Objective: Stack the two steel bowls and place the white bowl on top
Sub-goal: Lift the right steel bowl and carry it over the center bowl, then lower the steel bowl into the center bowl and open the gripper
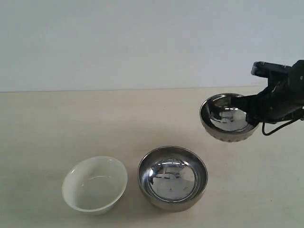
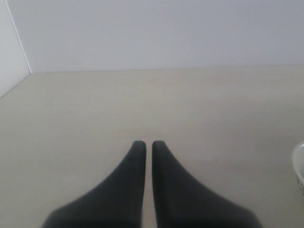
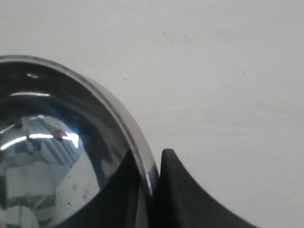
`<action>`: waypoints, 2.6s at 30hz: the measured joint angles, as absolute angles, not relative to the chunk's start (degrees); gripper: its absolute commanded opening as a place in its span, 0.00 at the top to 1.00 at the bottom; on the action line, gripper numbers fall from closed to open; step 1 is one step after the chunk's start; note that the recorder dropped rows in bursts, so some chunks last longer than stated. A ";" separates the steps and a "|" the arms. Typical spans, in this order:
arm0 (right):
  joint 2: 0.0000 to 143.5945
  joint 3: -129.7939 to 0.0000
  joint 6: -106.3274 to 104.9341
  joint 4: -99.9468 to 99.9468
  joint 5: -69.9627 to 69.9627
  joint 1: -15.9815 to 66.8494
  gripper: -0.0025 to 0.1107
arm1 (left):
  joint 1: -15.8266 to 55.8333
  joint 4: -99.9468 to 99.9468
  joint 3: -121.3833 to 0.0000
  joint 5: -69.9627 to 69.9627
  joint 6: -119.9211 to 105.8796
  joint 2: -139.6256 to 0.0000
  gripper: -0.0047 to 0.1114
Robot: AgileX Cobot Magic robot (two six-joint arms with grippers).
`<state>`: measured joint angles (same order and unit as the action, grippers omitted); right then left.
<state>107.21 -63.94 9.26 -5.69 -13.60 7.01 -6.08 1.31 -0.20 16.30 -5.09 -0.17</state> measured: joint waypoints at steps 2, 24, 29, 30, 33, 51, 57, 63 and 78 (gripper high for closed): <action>104.39 -63.94 8.78 -5.69 -14.80 7.01 0.98 | -6.08 1.31 -0.20 16.30 -5.09 -0.17 0.92; 93.43 -62.20 -24.27 -33.27 -36.44 17.81 0.98 | -6.08 1.31 -0.20 16.30 -5.09 -0.17 0.92; 93.43 -59.02 -24.16 -33.27 -32.07 19.98 0.98 | -6.08 1.31 -0.20 16.30 -5.09 -0.17 0.92; 93.43 -58.32 -24.16 -33.27 -31.37 20.28 0.98 | -6.08 1.31 -0.20 16.30 -5.09 -0.17 0.92; 93.43 -56.53 -24.26 -33.27 -30.13 20.59 0.98 | -6.08 1.31 -0.20 16.30 -5.09 -0.17 0.92; 96.32 -54.79 -25.08 -36.36 -29.43 20.59 0.98 | -6.08 1.31 -0.20 16.30 -5.09 -0.17 0.92; 96.32 -54.79 -27.73 -37.12 -27.81 24.14 0.98 | -6.08 1.31 -0.20 16.30 -5.09 -0.17 0.92; 96.95 -54.79 -28.44 -37.83 -24.85 26.77 0.98 | -6.08 1.31 -0.20 16.30 -5.09 -0.17 0.92; 100.36 -54.79 -28.44 -36.73 -22.93 26.77 0.98 | -6.08 1.31 -0.20 16.30 -5.09 -0.17 0.92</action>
<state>100.36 -54.79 -28.44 -36.73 -22.93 26.77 -6.08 1.31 -0.20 16.30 -5.09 -0.17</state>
